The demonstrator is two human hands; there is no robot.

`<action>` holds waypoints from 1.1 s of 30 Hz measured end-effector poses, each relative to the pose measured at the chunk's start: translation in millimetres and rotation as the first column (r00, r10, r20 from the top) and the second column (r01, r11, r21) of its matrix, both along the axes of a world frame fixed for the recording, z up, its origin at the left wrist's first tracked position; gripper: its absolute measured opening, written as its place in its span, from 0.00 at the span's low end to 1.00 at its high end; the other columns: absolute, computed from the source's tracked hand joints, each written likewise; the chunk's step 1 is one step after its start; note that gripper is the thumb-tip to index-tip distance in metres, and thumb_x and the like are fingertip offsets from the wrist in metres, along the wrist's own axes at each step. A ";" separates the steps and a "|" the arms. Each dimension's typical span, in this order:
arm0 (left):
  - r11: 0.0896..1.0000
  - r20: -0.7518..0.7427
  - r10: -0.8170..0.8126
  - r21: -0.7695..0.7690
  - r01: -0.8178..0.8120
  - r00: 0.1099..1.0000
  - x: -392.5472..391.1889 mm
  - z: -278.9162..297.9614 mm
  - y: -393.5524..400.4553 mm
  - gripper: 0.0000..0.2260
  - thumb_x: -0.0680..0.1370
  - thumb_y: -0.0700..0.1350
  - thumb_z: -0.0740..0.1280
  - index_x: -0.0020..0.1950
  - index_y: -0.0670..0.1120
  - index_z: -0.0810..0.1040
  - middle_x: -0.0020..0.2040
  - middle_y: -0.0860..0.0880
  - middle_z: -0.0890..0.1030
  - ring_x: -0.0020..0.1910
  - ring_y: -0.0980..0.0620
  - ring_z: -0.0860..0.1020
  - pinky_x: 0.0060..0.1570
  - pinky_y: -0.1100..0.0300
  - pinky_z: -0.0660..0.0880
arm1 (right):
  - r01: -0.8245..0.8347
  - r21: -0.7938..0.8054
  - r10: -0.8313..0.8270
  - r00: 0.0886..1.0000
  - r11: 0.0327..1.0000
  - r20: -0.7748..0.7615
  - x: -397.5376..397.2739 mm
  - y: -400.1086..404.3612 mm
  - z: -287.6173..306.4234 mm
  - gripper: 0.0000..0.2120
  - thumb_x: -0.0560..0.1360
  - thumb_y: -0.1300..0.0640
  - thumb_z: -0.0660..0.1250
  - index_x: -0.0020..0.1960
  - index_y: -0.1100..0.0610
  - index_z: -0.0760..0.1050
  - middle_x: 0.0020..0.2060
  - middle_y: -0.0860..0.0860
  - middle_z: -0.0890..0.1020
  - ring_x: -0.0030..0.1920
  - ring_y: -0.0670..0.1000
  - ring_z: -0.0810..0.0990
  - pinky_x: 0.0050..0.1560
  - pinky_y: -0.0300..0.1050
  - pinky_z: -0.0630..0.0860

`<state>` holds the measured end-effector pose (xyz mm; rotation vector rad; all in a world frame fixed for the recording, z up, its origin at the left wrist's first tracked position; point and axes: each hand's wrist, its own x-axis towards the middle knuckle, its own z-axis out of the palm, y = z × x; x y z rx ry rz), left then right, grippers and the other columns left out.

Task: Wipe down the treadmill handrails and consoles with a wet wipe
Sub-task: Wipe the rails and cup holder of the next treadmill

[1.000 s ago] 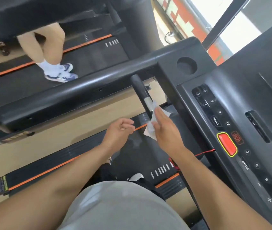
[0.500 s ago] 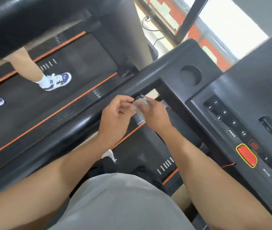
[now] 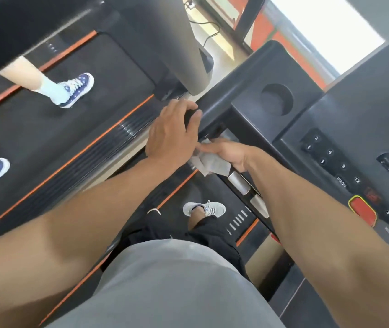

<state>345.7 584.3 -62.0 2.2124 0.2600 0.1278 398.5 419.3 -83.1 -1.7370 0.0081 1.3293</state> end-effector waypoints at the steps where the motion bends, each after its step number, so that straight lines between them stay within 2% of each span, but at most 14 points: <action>1: 1.000 0.006 0.012 -0.021 -0.011 1.000 -1.1 -2.2 1.7 0.11 0.83 0.54 0.58 0.59 0.52 0.76 0.57 0.56 0.78 0.57 0.53 0.76 0.55 0.48 0.75 | 0.008 0.021 -0.008 1.000 1.000 0.001 -0.6 -1.2 0.0 0.21 0.74 0.40 0.70 0.48 0.59 0.82 0.41 0.52 0.86 0.40 0.49 0.85 0.48 0.47 0.78; 4: 0.997 0.026 0.035 -0.072 -0.033 0.999 -3.0 -4.7 4.4 0.09 0.83 0.52 0.60 0.57 0.51 0.77 0.55 0.57 0.79 0.55 0.55 0.77 0.55 0.52 0.74 | 0.069 -0.016 -0.068 0.994 0.997 0.088 -5.3 -5.8 1.2 0.25 0.79 0.37 0.64 0.51 0.59 0.83 0.42 0.51 0.87 0.42 0.49 0.85 0.52 0.47 0.79; 6: 0.998 0.051 0.031 -0.055 -0.028 0.998 -2.4 -4.2 3.2 0.09 0.83 0.52 0.60 0.56 0.51 0.78 0.54 0.57 0.79 0.55 0.54 0.77 0.55 0.53 0.74 | 0.110 -0.136 -0.072 0.963 0.985 0.260 -13.5 -6.9 1.4 0.24 0.80 0.35 0.62 0.50 0.54 0.85 0.40 0.44 0.85 0.42 0.42 0.83 0.54 0.39 0.78; 8: 0.999 0.070 0.028 -0.029 -0.026 0.997 -1.2 -3.6 1.8 0.08 0.83 0.52 0.61 0.56 0.51 0.78 0.53 0.57 0.79 0.54 0.54 0.77 0.53 0.52 0.75 | 0.212 -0.226 -0.076 0.867 0.951 0.492 -23.9 -6.1 3.3 0.21 0.82 0.44 0.65 0.38 0.58 0.80 0.29 0.43 0.77 0.30 0.41 0.73 0.41 0.41 0.74; 11: 0.999 0.072 0.043 -0.018 -0.042 0.996 -0.8 -3.8 -0.1 0.08 0.83 0.52 0.61 0.55 0.51 0.78 0.53 0.58 0.79 0.54 0.54 0.77 0.52 0.53 0.75 | 0.344 -0.243 -0.076 0.701 0.907 0.709 -43.4 -4.9 11.1 0.27 0.83 0.51 0.61 0.30 0.65 0.69 0.21 0.51 0.74 0.27 0.46 0.66 0.35 0.45 0.68; 15: 0.998 0.070 0.056 -0.024 -0.055 0.996 -0.7 -4.6 0.1 0.08 0.83 0.51 0.61 0.56 0.52 0.77 0.54 0.59 0.79 0.55 0.56 0.77 0.52 0.56 0.74 | 0.435 -0.045 -0.182 0.466 0.899 0.866 -62.1 9.4 21.1 0.16 0.83 0.51 0.64 0.37 0.43 0.82 0.33 0.43 0.83 0.35 0.42 0.78 0.43 0.40 0.76; 17: 0.998 0.069 0.058 -0.004 -0.058 0.996 -0.4 -5.0 -0.1 0.08 0.83 0.52 0.60 0.57 0.52 0.77 0.54 0.59 0.80 0.55 0.56 0.76 0.51 0.58 0.72 | 0.259 -0.117 -0.007 0.432 0.959 0.902 -72.4 12.5 13.8 0.09 0.82 0.54 0.67 0.58 0.49 0.84 0.53 0.44 0.86 0.54 0.45 0.83 0.57 0.46 0.79; 19: 0.998 0.061 0.068 -0.008 -0.068 0.996 -0.7 -5.3 -0.7 0.08 0.83 0.52 0.60 0.58 0.52 0.77 0.54 0.59 0.80 0.55 0.58 0.76 0.51 0.61 0.70 | 0.131 -0.226 0.166 0.360 0.965 0.918 -81.3 3.4 -2.7 0.18 0.80 0.59 0.71 0.69 0.55 0.78 0.66 0.48 0.80 0.65 0.49 0.79 0.65 0.48 0.77; 21: 0.997 0.064 0.075 -0.017 -0.075 0.995 -0.9 -6.1 -0.3 0.08 0.83 0.52 0.61 0.58 0.52 0.77 0.55 0.60 0.80 0.55 0.59 0.75 0.51 0.63 0.68 | 0.134 -0.263 0.235 0.190 0.955 0.953 -86.0 -4.6 -12.0 0.22 0.77 0.62 0.74 0.70 0.56 0.78 0.67 0.50 0.80 0.66 0.50 0.80 0.64 0.48 0.79; 23: 0.997 0.086 0.079 -0.017 -0.078 0.993 -0.7 -7.8 0.9 0.08 0.82 0.51 0.63 0.57 0.52 0.78 0.55 0.59 0.80 0.56 0.57 0.76 0.53 0.59 0.72 | 0.172 -0.239 0.221 0.120 0.956 0.968 -80.3 -3.5 -11.1 0.18 0.77 0.61 0.74 0.67 0.55 0.80 0.63 0.50 0.83 0.61 0.51 0.83 0.57 0.49 0.83; 25: 0.997 0.096 0.077 -0.003 -0.077 0.992 -2.4 -8.5 0.1 0.07 0.81 0.50 0.64 0.57 0.52 0.78 0.54 0.58 0.80 0.56 0.56 0.76 0.54 0.55 0.74 | 0.234 -0.207 0.165 0.187 0.950 0.969 -72.6 5.0 -0.9 0.12 0.81 0.58 0.70 0.63 0.54 0.83 0.54 0.50 0.87 0.54 0.54 0.86 0.52 0.49 0.84; 28: 0.996 0.098 0.064 0.051 -0.069 0.993 -5.0 -9.0 -1.6 0.07 0.80 0.50 0.65 0.56 0.52 0.77 0.53 0.58 0.78 0.54 0.55 0.76 0.51 0.53 0.75 | 0.288 -0.257 0.119 0.421 0.923 0.899 -62.9 12.6 8.3 0.14 0.84 0.51 0.59 0.59 0.49 0.83 0.36 0.49 0.84 0.38 0.56 0.80 0.43 0.49 0.80; 30: 0.995 0.099 0.061 0.076 -0.069 0.993 -5.4 -9.4 -2.8 0.06 0.80 0.50 0.65 0.56 0.52 0.77 0.54 0.56 0.77 0.54 0.53 0.76 0.50 0.51 0.75 | 0.317 -0.336 0.102 0.574 0.887 0.812 -51.1 14.7 12.4 0.16 0.83 0.55 0.56 0.46 0.50 0.82 0.32 0.48 0.80 0.34 0.51 0.76 0.37 0.46 0.72; 33: 0.992 0.095 0.053 0.106 -0.063 0.994 -5.4 -8.8 -5.0 0.07 0.80 0.50 0.65 0.56 0.52 0.77 0.55 0.56 0.77 0.56 0.52 0.76 0.51 0.48 0.75 | 0.332 -0.379 -0.001 0.753 0.864 0.658 -28.3 13.7 19.3 0.18 0.79 0.61 0.55 0.31 0.54 0.63 0.28 0.48 0.69 0.32 0.50 0.66 0.35 0.46 0.62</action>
